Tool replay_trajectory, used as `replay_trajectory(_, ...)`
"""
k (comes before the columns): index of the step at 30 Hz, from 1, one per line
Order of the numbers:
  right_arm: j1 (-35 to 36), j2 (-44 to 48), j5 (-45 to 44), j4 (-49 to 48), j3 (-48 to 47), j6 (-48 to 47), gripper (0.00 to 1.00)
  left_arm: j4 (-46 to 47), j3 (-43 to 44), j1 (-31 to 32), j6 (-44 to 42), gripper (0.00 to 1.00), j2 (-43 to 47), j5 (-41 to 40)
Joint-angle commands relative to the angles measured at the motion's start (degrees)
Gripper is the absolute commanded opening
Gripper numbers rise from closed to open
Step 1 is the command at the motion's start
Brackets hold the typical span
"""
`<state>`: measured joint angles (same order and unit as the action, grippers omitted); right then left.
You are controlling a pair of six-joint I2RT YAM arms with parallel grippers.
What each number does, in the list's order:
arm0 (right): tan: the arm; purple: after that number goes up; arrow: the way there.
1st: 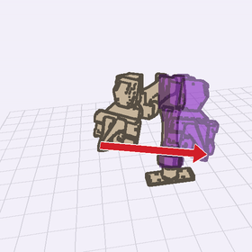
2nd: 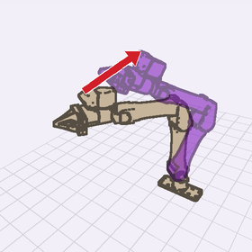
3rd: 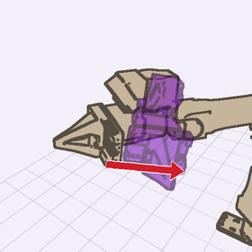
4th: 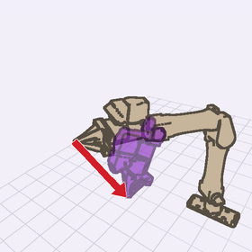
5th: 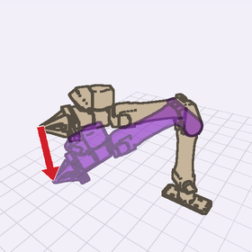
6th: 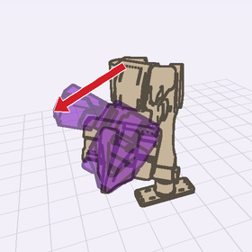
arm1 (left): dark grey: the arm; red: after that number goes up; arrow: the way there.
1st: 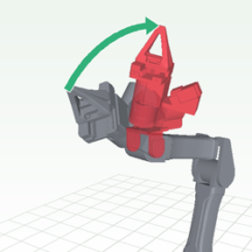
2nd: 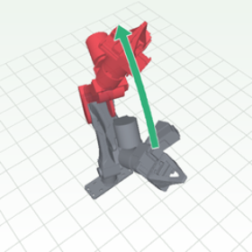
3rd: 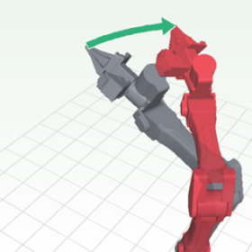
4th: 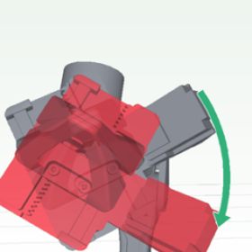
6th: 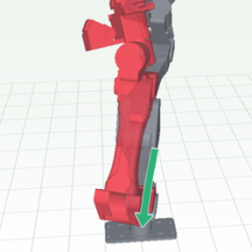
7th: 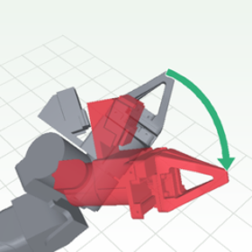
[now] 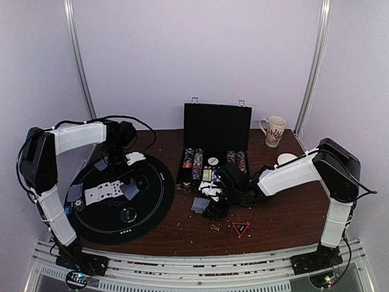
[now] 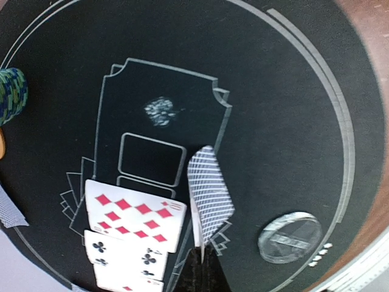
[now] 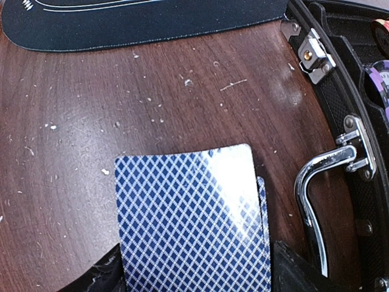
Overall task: Distribute texas hold em gaming equipment
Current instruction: Place the poker card in the community card area.
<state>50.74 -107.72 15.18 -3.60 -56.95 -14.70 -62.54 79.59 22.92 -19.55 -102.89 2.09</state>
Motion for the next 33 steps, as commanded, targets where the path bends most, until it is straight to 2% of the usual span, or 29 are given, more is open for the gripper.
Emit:
replay_trajectory(1, 0.08, -0.48, -2.85, 5.75, 2.9, -0.24, 0.78, 5.54, 1.66, 0.71, -3.2, 0.0, -2.0, -10.15)
replay_trajectory(4, 0.05, -0.57, -3.05, 6.06, 2.65, -0.13, 0.78, 9.07, 3.22, 0.79, -4.55, 0.0, -3.99, -13.21)
replay_trajectory(7, 0.06, -0.47, -3.03, 5.89, 2.6, 0.08, 0.78, 13.05, 3.33, 1.1, -6.27, 0.0, -3.98, -8.79)
replay_trajectory(9, 0.09, -0.56, -3.12, 5.8, 2.6, 0.18, 0.78, 14.76, 2.47, 1.81, -8.23, 0.0, -4.05, -8.69)
replay_trajectory(19, 0.11, -0.53, -3.16, 5.88, 3.02, 0.36, 0.78, 16.44, 0.75, 2.01, -14.13, 0.0, -6.56, -15.57)
replay_trajectory(33, 0.13, -0.5, -3.23, 5.77, 3.18, 0.64, 0.78, 18.2, -0.14, 0.42, -19.02, 0.0, -10.13, -18.67)
